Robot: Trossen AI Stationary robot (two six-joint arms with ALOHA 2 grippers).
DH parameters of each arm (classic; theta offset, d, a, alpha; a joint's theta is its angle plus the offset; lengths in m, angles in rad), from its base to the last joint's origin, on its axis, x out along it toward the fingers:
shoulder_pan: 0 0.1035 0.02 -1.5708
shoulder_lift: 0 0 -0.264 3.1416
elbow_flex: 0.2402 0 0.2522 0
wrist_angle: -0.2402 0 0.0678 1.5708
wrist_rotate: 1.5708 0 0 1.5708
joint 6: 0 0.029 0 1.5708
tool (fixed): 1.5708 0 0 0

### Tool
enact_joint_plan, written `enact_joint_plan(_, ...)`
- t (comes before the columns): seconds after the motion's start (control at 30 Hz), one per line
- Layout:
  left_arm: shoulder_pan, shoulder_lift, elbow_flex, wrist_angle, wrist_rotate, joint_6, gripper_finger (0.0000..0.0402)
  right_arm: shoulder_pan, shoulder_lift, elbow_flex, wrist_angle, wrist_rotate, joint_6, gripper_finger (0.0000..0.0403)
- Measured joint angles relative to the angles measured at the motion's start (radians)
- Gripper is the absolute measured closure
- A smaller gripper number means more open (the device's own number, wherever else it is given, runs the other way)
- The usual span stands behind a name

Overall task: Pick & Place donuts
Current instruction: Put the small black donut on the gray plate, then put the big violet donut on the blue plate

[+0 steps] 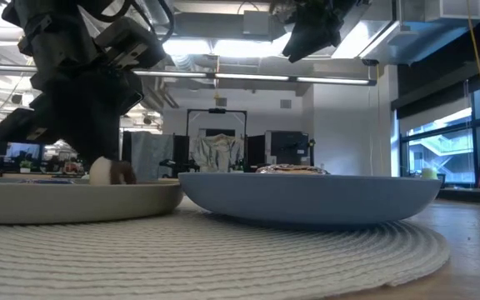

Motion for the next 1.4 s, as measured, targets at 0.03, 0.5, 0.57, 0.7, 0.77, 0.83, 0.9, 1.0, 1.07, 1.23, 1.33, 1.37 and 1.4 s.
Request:
enact_joint_plan(0.03, 0.0, 0.0, 0.0, -0.01, 0.007, -0.004, 0.0344, 0.0, 0.0, 0.0, 0.0, 0.0, -0.002, 0.0217)
enact_joint_plan(0.5, 0.0, 0.001, 0.0, -0.049, 0.017, -0.006, 0.0298, 0.0, 0.0, 0.0, 0.0, 0.0, -0.022, 0.0217)
enact_joint_plan(0.57, 0.0, 0.001, 0.0, -0.048, 0.014, -0.005, 0.0287, 0.0, 0.0, 0.0, 0.0, 0.0, -0.022, 0.0217)
enact_joint_plan(0.7, 0.0, -0.004, 0.0, -0.058, 0.013, -0.006, 0.0274, 0.0, 0.0, 0.0, 0.001, 0.0, -0.022, 0.0217)
enact_joint_plan(0.77, 0.0, -0.02, 0.0, -0.075, 0.003, -0.006, 0.0272, 0.0, 0.0, 0.0, 0.0, 0.0, -0.022, 0.0217)
enact_joint_plan(0.83, 0.0, -0.043, 0.0, -0.073, -0.029, -0.006, 0.0273, 0.0, 0.0, 0.0, 0.002, 0.0, -0.023, 0.0217)
enact_joint_plan(0.9, 0.0, -0.077, 0.0, -0.064, -0.085, 0.003, 0.0274, -0.002, 0.0, 0.0, 0.004, 0.0, -0.025, 0.0217)
enact_joint_plan(1.0, 0.002, -0.136, 0.0, -0.049, -0.183, 0.037, 0.0274, -0.014, 0.0, 0.0, 0.01, 0.0, -0.022, 0.0217)
enact_joint_plan(1.07, 0.007, -0.178, 0.0, -0.042, -0.245, 0.063, 0.0273, -0.025, 0.0, 0.0, 0.009, 0.0, -0.021, 0.0218)
enact_joint_plan(1.23, 0.035, -0.272, 0.0, -0.039, -0.373, 0.136, 0.0273, -0.063, 0.0, 0.0, -0.023, -0.001, 0.02, 0.0218)
enact_joint_plan(1.33, 0.053, -0.308, 0.0, -0.04, -0.438, 0.168, 0.0273, -0.13, 0.0, 0.0, -0.091, -0.012, 0.109, 0.0219)
enact_joint_plan(1.37, 0.058, -0.318, 0.0, -0.04, -0.457, 0.18, 0.0273, -0.156, 0.001, 0.0, -0.109, -0.013, 0.119, 0.0222)
enact_joint_plan(1.4, 0.064, -0.326, 0.0, -0.039, -0.475, 0.194, 0.0272, -0.183, 0.005, 0.0, -0.118, -0.013, 0.13, 0.0225)
